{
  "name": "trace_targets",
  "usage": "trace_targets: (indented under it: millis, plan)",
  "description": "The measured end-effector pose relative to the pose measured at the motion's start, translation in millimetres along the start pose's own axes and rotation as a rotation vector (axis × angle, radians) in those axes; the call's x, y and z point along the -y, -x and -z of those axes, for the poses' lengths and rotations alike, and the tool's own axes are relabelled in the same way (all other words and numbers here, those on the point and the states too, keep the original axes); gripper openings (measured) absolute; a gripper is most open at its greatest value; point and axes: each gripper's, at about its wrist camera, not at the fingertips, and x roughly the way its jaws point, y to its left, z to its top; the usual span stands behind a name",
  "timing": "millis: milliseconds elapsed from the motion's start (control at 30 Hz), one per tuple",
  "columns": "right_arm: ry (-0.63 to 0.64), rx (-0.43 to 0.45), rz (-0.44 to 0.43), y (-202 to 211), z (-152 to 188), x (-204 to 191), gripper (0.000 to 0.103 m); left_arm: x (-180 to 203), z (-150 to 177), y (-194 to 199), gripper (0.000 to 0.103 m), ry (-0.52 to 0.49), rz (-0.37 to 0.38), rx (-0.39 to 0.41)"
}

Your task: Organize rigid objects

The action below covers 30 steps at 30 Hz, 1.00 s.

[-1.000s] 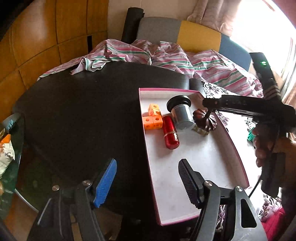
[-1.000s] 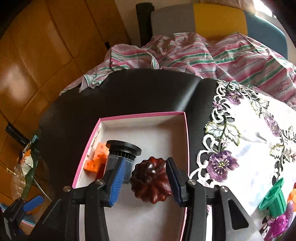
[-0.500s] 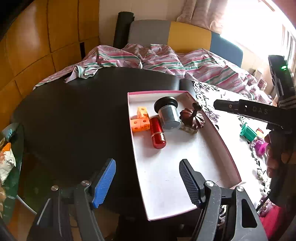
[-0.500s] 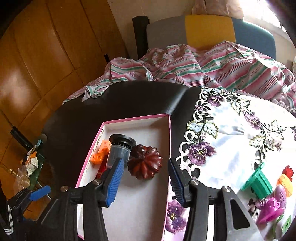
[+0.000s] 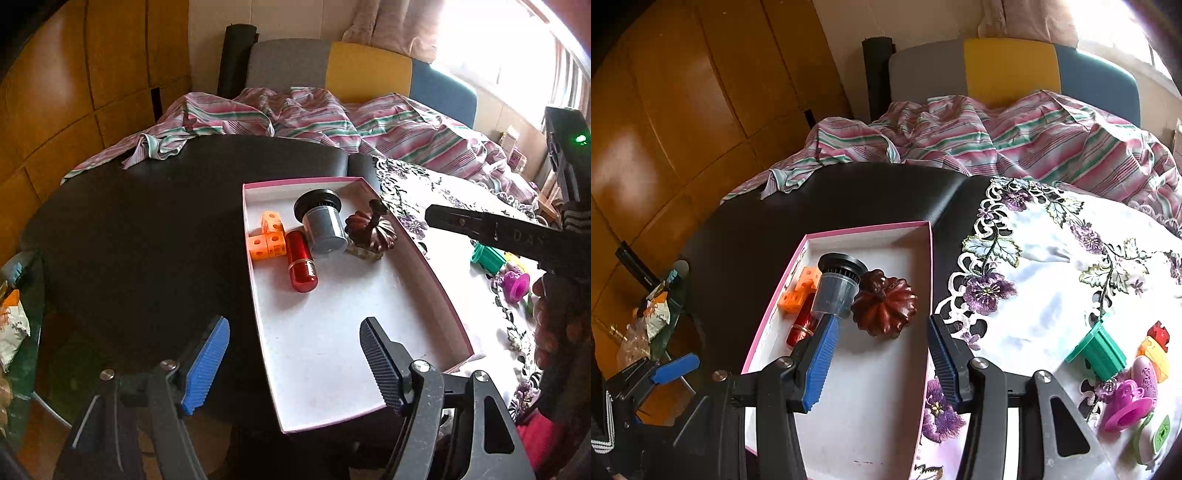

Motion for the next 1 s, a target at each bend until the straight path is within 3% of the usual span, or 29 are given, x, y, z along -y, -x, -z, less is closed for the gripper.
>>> trace_targets:
  millis: [133, 433, 733, 1000]
  plan:
    - [0.029, -0.003, 0.024, 3.1, 4.5, -3.2, 0.061, 3.3, 2.0, -1.8, 0.075, -0.01, -0.003, -0.004]
    - [0.136, 0.037, 0.205, 19.3, 11.1, -21.0, 0.061, -5.7, 2.5, -4.7, 0.075, 0.013, -0.035, -0.004]
    - [0.226, 0.088, 0.291, 37.4, 16.6, -36.4, 0.061, -9.8, 2.2, -4.7, 0.075, 0.044, -0.04, -0.01]
    - [0.251, 0.127, 0.33, 52.9, 14.5, -36.5, 0.061, 0.8, 1.1, -1.1, 0.075, 0.006, -0.032, -0.001]
